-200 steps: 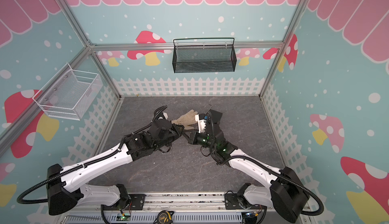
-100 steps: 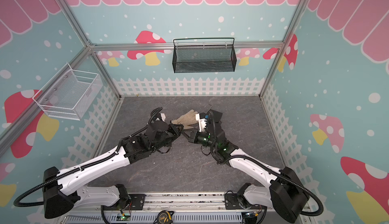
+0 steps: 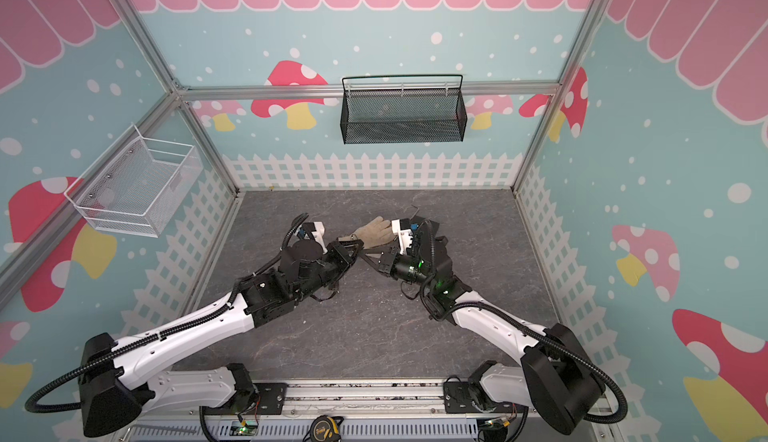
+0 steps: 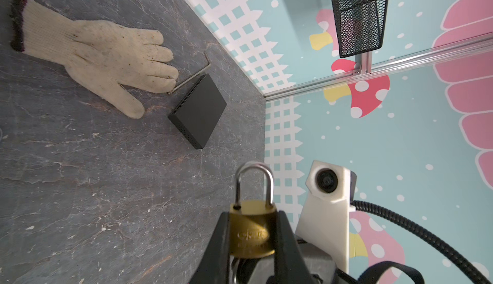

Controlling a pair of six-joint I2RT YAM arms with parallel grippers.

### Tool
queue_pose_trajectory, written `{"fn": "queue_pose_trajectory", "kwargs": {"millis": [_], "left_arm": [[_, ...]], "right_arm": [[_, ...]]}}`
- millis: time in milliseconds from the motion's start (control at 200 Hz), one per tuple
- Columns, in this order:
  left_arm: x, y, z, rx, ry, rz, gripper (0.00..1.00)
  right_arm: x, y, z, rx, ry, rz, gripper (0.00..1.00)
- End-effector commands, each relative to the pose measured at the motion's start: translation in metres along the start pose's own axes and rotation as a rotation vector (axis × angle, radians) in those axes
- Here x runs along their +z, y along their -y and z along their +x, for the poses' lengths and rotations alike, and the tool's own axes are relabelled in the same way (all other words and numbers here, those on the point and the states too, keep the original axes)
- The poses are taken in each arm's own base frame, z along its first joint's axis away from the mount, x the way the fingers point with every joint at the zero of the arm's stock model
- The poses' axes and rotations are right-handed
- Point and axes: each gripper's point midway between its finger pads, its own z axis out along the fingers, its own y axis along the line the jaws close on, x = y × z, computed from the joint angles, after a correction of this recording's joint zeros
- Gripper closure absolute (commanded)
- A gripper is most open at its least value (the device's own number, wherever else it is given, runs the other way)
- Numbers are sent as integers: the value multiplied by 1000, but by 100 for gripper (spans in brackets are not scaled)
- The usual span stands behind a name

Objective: Unlock with the key

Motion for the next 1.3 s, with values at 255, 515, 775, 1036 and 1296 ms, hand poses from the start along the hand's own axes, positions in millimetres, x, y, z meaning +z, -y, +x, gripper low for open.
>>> {"fn": "queue_pose_trajectory", "kwargs": {"millis": [255, 515, 775, 1036, 1296], "left_arm": [[6, -26, 14, 32, -81, -84, 100], [-12, -21, -16, 177, 29, -137, 100], [-26, -29, -30, 416, 30, -172, 100], [-29, -14, -11, 855, -2, 35, 100], [-27, -2, 1, 1069, 68, 213, 100]], "right_arm": [[-1, -49, 0, -231, -41, -66, 100], [-7, -19, -3, -352, -27, 111, 76], [-20, -29, -13, -465, -56, 206, 55], [-8, -25, -7, -617, -277, 284, 45], [-1, -21, -31, -708, -327, 424, 43]]}}
